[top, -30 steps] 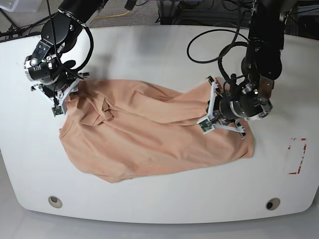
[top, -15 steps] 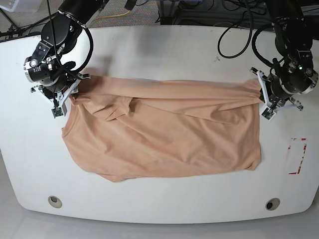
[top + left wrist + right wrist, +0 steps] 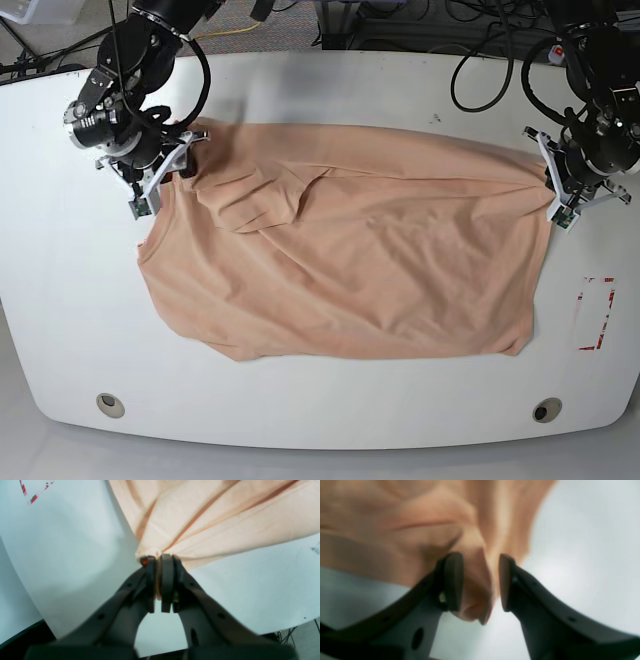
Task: Fold the T-shirt properly
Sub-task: 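Drag the pinched fabric with the left gripper away from the right gripper, spreading the shirt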
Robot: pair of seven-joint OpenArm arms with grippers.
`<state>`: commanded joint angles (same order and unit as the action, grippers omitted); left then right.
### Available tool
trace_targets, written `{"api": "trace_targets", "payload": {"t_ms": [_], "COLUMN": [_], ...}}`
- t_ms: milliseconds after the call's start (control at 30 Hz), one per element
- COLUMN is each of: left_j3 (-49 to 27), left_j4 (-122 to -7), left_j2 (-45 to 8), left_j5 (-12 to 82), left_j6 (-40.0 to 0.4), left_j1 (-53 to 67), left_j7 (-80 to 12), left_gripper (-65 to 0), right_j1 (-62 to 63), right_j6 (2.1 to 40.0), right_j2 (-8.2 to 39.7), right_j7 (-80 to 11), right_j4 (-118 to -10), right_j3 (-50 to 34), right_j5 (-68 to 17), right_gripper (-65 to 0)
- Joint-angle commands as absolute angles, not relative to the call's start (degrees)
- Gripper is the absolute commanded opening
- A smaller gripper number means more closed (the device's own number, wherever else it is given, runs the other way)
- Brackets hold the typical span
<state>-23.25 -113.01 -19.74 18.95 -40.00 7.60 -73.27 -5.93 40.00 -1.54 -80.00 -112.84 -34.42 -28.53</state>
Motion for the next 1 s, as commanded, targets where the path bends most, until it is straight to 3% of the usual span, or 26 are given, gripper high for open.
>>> {"api": "trace_targets", "payload": {"t_ms": [167,500,667,833,1000], "left_j3": [-23.25,-22.99,-23.16,-23.16,-23.16], "left_j4": [-112.92,-112.84,-112.84,-112.84,-112.84], "left_j2": [-20.0,-19.65,-19.65,-19.65,-19.65], "left_j5": [18.86,14.2,14.02,14.02,14.02], "left_j6": [-40.0,-40.0,-40.0,-40.0,-40.0], "left_j1": [7.69,7.69,7.69,7.69,8.4], "left_j7": [-73.27,-73.19,-73.19,-73.19,-73.19], "left_gripper": [-64.4,-64.4,-64.4,-64.4,-64.4], "right_j1": [-8.31,-12.18,-14.37,-16.57,-16.84], "right_j6": [40.0,40.0,40.0,40.0,40.0], "right_j2": [1.98,7.34,7.34,7.69,7.69], "right_j7": [-80.0,-80.0,-80.0,-80.0,-80.0], "right_j4": [-112.66,-112.57,-110.9,-103.87,-100.0], "right_j3": [-34.51,-34.33,-33.54,-30.73,-30.64], "right_j5": [-40.66,-41.98,-42.68,-53.05,-56.31], "right_gripper": [-41.1,-41.1,-41.1,-41.1,-41.1]}}
